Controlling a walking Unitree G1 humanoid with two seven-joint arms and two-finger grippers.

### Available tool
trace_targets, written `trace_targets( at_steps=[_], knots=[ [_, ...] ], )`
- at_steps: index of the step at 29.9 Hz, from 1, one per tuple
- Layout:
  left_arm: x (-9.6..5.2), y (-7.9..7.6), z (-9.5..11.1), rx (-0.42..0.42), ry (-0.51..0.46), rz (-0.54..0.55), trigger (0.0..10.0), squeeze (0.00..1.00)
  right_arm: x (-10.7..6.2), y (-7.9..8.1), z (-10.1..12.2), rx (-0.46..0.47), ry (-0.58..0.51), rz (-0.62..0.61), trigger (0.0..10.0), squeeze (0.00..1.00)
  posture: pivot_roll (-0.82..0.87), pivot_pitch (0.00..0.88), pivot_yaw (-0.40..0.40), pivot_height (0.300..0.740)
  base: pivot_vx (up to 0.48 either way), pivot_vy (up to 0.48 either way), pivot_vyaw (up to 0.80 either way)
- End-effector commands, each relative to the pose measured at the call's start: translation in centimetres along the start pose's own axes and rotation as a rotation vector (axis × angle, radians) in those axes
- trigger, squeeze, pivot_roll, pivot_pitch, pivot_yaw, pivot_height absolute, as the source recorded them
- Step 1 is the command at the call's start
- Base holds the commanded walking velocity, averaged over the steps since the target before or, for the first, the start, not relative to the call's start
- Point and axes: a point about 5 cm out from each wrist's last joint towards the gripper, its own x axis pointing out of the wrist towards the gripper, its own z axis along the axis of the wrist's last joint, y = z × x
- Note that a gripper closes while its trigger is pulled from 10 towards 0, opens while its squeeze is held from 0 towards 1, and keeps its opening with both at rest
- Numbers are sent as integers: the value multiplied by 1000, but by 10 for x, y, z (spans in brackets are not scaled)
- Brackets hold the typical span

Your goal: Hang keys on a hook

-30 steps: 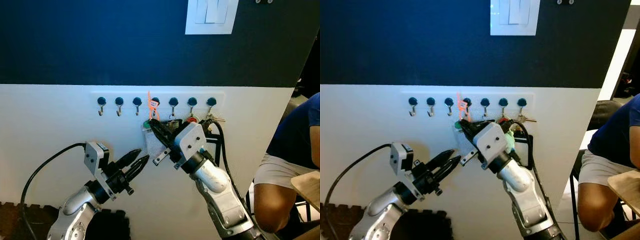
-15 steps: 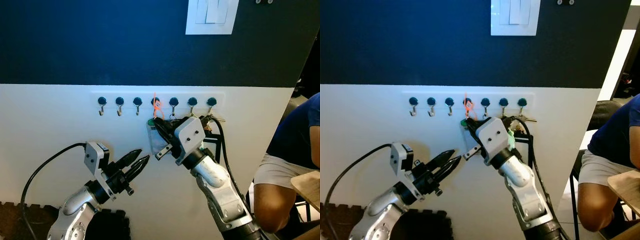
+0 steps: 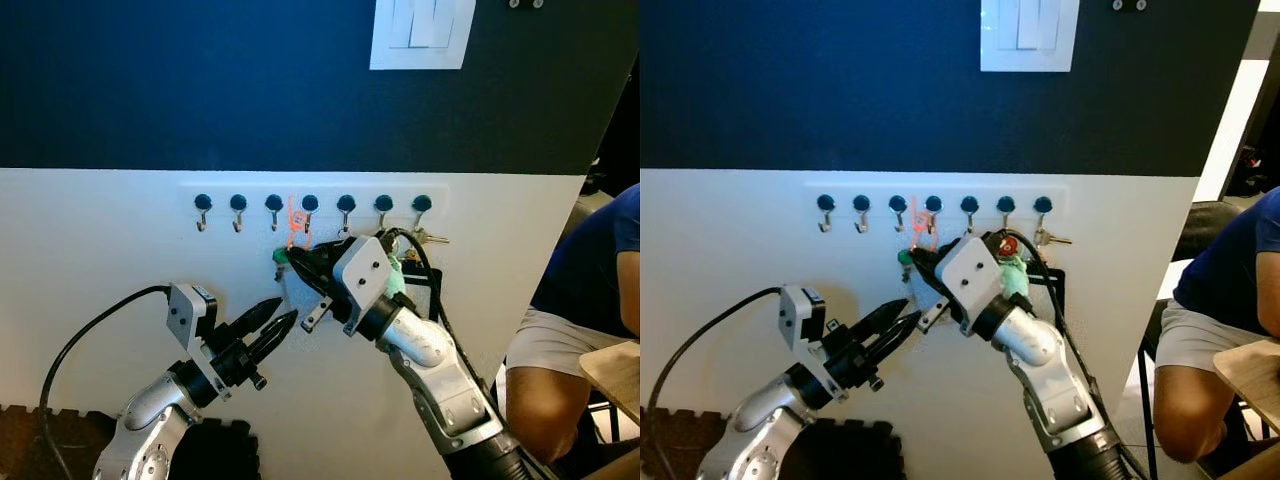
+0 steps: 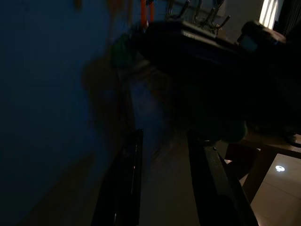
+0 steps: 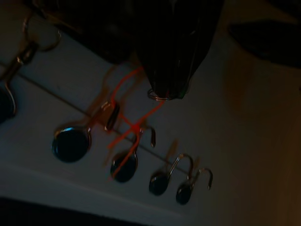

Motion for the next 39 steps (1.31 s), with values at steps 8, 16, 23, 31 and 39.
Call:
trace_targets(
  at_steps=[8,16,23,31,39],
  knots=[
    [-4,2,2,32,19,-3,10000,0,-2,17,-11,31,68,121,10000,0,38,22,2,740,0,0,0],
    [-3,1,3,31,18,-2,10000,0,-11,21,-19,42,115,148,10000,0,40,28,4,740,0,0,0],
    [-2,2,3,30,15,-1,10000,0,-13,16,-18,50,107,104,10000,1000,40,33,8,740,0,0,0],
    [-2,3,4,32,8,12,10000,0,-14,4,-14,8,76,-21,10000,0,42,34,3,740,0,0,0],
    [-4,3,1,27,17,22,10000,0,-31,16,-21,111,24,-52,10000,0,39,39,3,740,0,0,0]
  ],
)
